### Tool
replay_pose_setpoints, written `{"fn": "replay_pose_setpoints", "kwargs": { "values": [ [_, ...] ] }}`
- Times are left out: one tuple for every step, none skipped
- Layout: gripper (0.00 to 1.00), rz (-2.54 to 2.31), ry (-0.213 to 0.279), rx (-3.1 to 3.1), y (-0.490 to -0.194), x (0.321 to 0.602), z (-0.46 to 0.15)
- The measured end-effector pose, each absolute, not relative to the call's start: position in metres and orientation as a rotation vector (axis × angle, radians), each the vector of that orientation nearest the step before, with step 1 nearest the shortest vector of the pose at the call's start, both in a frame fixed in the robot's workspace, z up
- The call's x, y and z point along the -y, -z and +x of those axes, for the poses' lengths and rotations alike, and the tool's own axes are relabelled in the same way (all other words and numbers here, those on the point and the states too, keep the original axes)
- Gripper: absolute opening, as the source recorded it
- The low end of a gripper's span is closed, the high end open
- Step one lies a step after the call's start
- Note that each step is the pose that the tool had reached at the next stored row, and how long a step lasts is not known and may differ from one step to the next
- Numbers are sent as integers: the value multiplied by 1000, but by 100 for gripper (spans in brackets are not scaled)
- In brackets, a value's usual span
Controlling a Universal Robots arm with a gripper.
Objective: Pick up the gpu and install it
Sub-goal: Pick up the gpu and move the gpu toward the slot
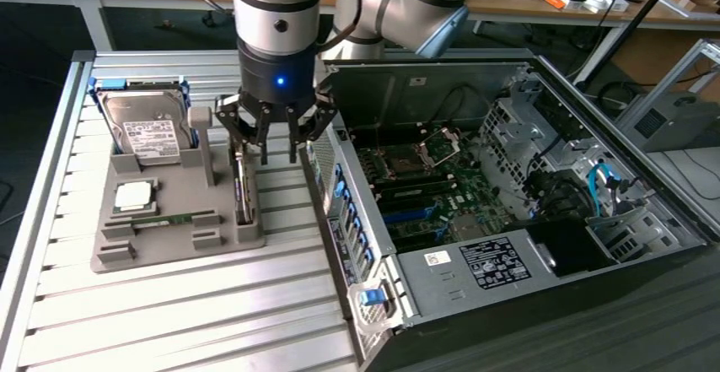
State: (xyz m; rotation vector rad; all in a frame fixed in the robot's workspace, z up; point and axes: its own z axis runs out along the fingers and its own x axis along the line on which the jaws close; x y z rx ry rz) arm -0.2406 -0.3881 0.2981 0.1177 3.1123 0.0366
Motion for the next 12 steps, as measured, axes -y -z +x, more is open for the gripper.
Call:
{"fn": "replay_pose_setpoints", "kwargs": {
  "values": [
    [42, 118, -37, -3112, -298, 388, -241],
    [42, 118, -37, -3112, -298, 388, -241],
    [42, 118, -37, -3112, -297, 388, -241],
    [42, 118, -37, -3112, -297, 388, -242],
    [42, 118, -37, -3112, -296, 388, -243],
    [42, 117, -37, -3112, -296, 388, -244],
    [42, 118, -37, -3112, -296, 388, -244],
    [42, 118, -37, -3112, -295, 388, -245],
    [42, 118, -36, -3112, -295, 388, -246],
    [42, 118, -37, -3112, -294, 388, -247],
    [42, 118, -36, -3112, -294, 388, -248],
    [42, 118, -36, -3112, -294, 388, -250]
  ]
}}
